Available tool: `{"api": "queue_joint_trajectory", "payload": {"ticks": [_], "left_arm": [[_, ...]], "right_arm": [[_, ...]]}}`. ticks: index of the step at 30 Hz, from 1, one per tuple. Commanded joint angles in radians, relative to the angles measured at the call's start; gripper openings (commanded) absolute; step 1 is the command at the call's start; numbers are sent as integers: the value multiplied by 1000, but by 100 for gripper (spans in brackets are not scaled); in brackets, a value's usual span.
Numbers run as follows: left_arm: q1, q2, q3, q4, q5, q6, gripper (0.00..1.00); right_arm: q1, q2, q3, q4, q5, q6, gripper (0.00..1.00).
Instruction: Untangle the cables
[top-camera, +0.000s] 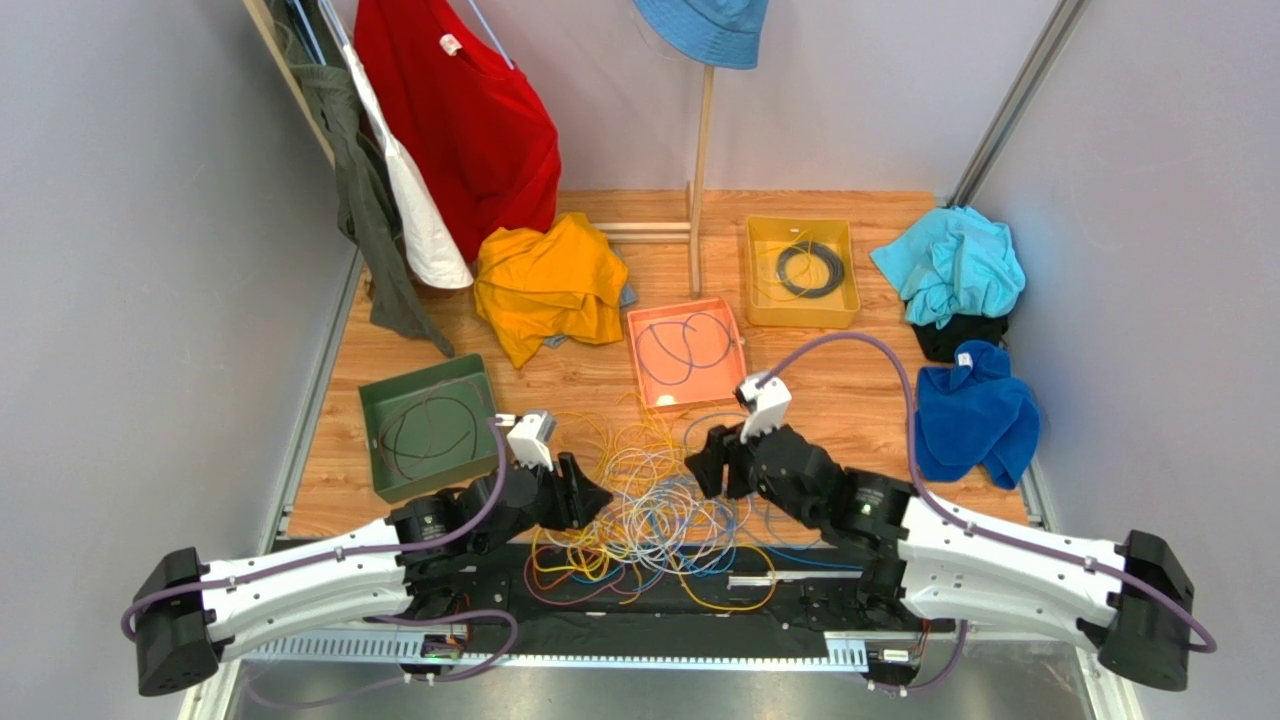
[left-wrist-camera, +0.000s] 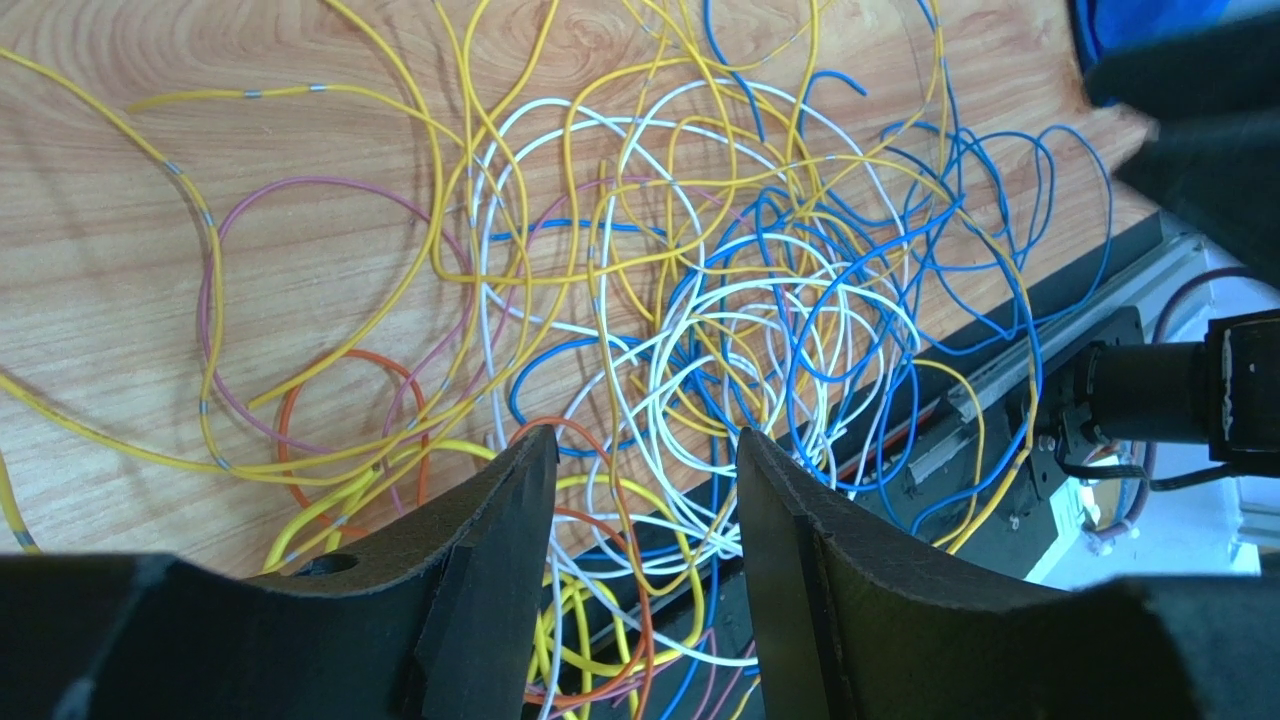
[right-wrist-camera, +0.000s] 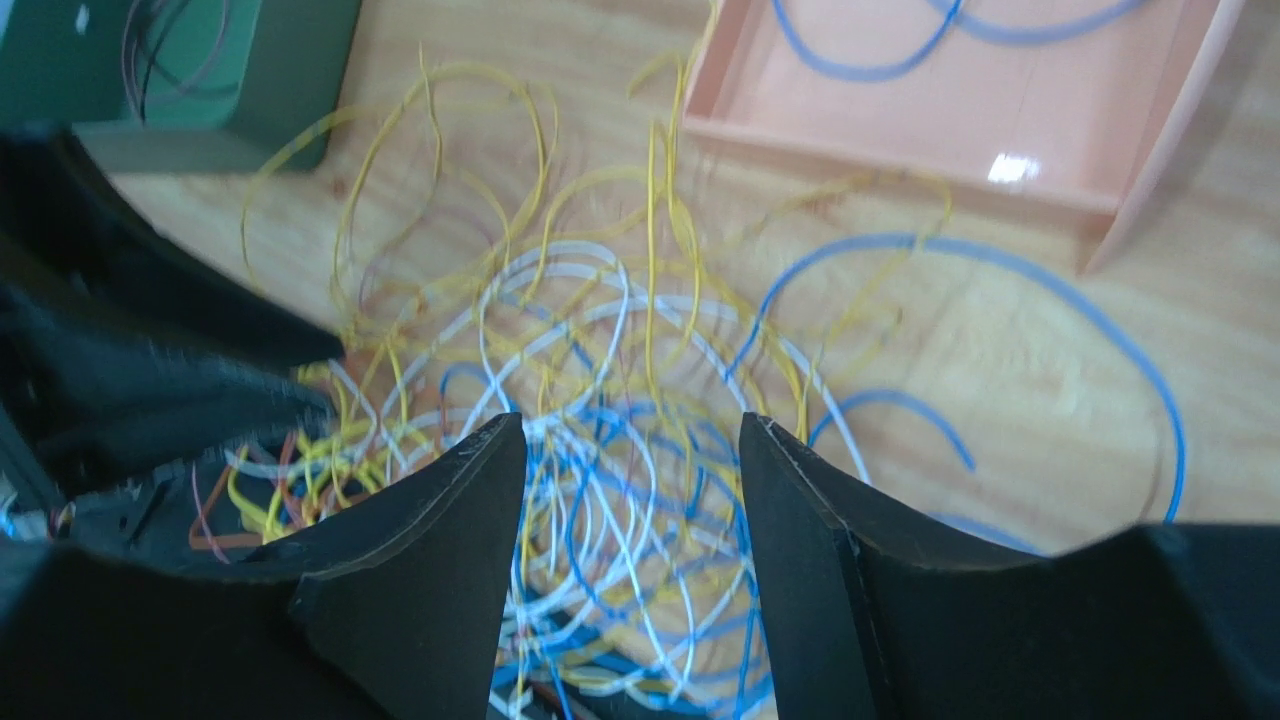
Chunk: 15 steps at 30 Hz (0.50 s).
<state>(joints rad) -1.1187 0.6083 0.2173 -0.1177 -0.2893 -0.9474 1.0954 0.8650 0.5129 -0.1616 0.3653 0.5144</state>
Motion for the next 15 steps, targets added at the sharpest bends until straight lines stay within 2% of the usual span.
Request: {"api": "queue_joint_trajectory", "payload": {"ticks": [1, 5, 8, 15], "left_arm": [[-3, -15, 37, 30, -7, 27, 56], [-4, -31, 43, 6, -22, 25, 56], [-3, -41, 44, -8, -28, 15, 56], [-3, -53, 39, -16, -24, -4, 56]], "right_arm": [[87, -148, -77, -84, 12, 137, 58], [162, -300, -146, -87, 20, 214, 58], [208, -333, -186, -82, 21, 257, 58], [366, -273, -257, -20, 84, 334, 58]]}}
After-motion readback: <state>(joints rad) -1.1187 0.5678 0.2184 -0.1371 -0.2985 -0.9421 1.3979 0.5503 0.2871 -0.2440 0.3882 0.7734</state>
